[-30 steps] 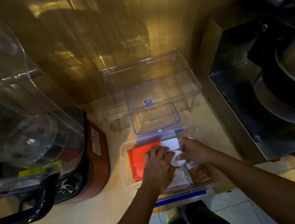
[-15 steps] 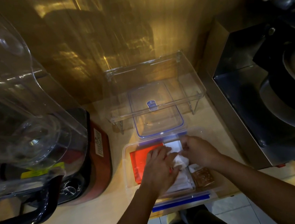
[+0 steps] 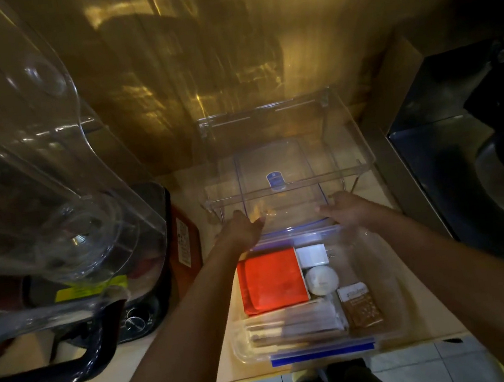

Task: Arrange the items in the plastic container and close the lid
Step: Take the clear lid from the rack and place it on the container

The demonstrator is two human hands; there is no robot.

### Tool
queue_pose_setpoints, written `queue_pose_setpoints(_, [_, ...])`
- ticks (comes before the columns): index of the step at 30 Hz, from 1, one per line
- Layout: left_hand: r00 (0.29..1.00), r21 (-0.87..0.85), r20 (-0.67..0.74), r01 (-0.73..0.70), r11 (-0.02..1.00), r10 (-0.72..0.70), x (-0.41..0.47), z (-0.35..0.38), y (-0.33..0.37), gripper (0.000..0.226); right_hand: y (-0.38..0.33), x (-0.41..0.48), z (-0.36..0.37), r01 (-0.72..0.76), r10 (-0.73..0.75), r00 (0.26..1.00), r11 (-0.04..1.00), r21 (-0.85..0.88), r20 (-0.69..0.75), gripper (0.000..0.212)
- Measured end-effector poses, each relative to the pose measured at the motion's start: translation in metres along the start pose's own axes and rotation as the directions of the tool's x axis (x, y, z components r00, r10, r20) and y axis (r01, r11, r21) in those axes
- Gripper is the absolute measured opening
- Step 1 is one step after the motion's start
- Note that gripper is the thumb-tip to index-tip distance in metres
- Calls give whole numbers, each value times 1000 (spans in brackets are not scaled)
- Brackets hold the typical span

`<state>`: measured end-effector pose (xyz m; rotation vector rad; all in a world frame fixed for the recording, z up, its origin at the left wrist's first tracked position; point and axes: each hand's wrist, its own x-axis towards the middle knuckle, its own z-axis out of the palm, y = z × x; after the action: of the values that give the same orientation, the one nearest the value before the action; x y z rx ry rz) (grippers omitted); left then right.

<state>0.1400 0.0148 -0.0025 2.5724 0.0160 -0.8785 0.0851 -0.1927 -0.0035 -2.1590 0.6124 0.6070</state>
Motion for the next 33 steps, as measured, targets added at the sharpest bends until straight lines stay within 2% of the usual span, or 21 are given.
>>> queue_pose_setpoints(3, [996,-129,81,-15,992,25,2,1,1,56,-4,3,0,23,-9,997,981,193,-75,32])
queue_pose_setpoints(5, [997,-217,48,-43,975,55,3,-2,-1,47,-2,4,1,68,-22,984,962,264,-175,31])
queue_pose_setpoints(7, [999,-319,-20,-47,946,43,-1,-9,-2,47,0,3,2,97,-18,967,949,302,-254,13])
queue_pose_setpoints(11, [996,-452,-79,-71,889,39,-7,-17,-7,49,-4,-7,6,119,27,949,891,438,-313,24])
queue_pose_setpoints(14, [991,-493,-131,-86,866,24,-17,-18,-5,40,-14,-18,10,167,90,938,729,664,-334,34])
queue_pose_setpoints(19, [987,-631,-159,-74,772,-36,-39,-17,2,24,-24,-37,12,141,240,939,385,912,-246,17])
queue_pose_setpoints(21, [989,-711,-138,-66,700,-47,-49,-16,3,21,-24,-42,13,135,255,941,325,936,-224,10])
queue_pose_setpoints(27, [999,-912,-20,1,411,-47,-61,-17,8,16,-6,-55,4,96,280,942,306,947,-186,16])
queue_pose_setpoints(29, [999,-936,-38,-22,351,-38,-61,-17,9,16,1,-62,0,130,240,949,297,946,-205,12])
queue_pose_setpoints(33, [997,-960,-21,2,278,-77,-58,-19,5,16,19,-78,-8,196,132,962,268,943,-237,18])
